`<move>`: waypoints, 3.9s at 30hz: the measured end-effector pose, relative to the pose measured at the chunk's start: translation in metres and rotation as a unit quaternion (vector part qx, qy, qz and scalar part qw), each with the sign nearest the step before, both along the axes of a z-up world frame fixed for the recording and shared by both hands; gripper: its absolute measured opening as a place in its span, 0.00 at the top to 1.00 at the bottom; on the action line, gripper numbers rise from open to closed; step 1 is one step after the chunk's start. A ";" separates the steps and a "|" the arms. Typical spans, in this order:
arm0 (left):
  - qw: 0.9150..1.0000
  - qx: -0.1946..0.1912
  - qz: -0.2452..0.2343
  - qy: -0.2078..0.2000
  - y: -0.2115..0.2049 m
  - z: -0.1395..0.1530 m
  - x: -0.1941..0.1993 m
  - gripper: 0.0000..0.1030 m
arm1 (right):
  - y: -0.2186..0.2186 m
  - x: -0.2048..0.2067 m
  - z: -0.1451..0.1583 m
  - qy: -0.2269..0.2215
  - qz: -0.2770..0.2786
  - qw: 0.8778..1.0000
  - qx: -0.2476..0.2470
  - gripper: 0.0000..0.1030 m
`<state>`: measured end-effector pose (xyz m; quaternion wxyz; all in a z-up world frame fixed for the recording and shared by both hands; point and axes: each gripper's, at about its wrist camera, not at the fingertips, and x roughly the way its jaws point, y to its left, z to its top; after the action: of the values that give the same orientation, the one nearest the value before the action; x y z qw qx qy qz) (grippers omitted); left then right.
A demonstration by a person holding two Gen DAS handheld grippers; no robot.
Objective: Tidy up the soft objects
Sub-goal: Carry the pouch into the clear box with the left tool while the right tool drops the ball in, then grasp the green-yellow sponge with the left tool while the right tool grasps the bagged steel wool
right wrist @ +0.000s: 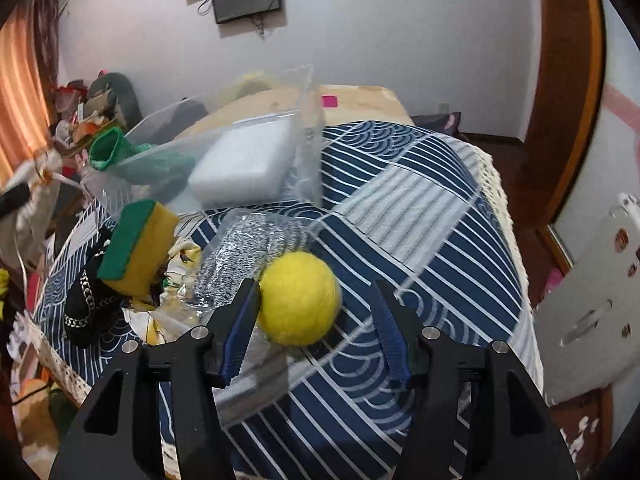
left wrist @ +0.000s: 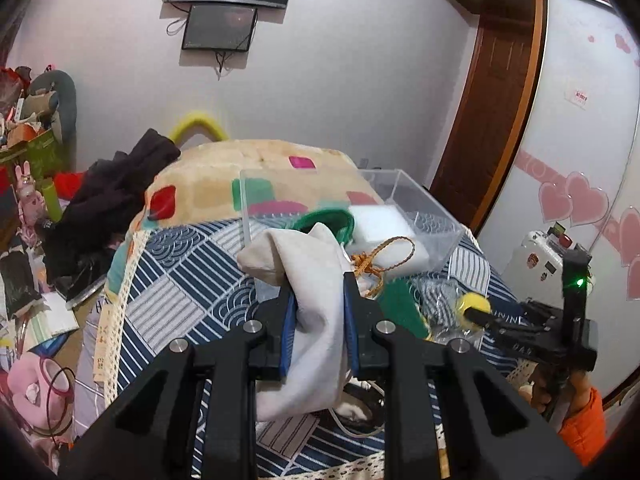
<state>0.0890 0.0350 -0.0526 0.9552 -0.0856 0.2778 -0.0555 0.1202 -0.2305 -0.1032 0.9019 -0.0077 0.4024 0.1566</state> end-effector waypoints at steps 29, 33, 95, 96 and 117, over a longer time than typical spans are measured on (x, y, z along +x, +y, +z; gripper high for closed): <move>0.994 0.071 0.042 -0.077 0.000 0.058 0.075 0.80 | 0.066 0.021 0.095 -0.149 0.061 0.987 0.028 0.64; 0.993 0.085 0.057 -0.060 0.006 0.044 0.104 0.80 | 0.075 0.033 0.096 -0.148 0.064 0.986 0.032 0.64; 0.997 0.054 -0.034 0.037 -0.044 -0.012 0.034 0.27 | 0.050 0.001 0.051 -0.097 0.025 0.995 -0.015 0.28; 0.997 0.050 -0.039 0.043 -0.047 -0.015 0.035 0.29 | 0.047 0.000 0.044 -0.087 0.022 0.996 -0.015 0.28; 0.989 -0.003 -0.093 0.112 -0.090 -0.074 0.080 0.55 | 0.032 0.004 -0.005 0.018 0.036 0.998 0.047 0.70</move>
<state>0.1687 -0.0550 -0.1266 0.9086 -0.0677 0.3897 -0.1345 0.1244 -0.1985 -0.1079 0.8876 0.0233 0.4106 0.2076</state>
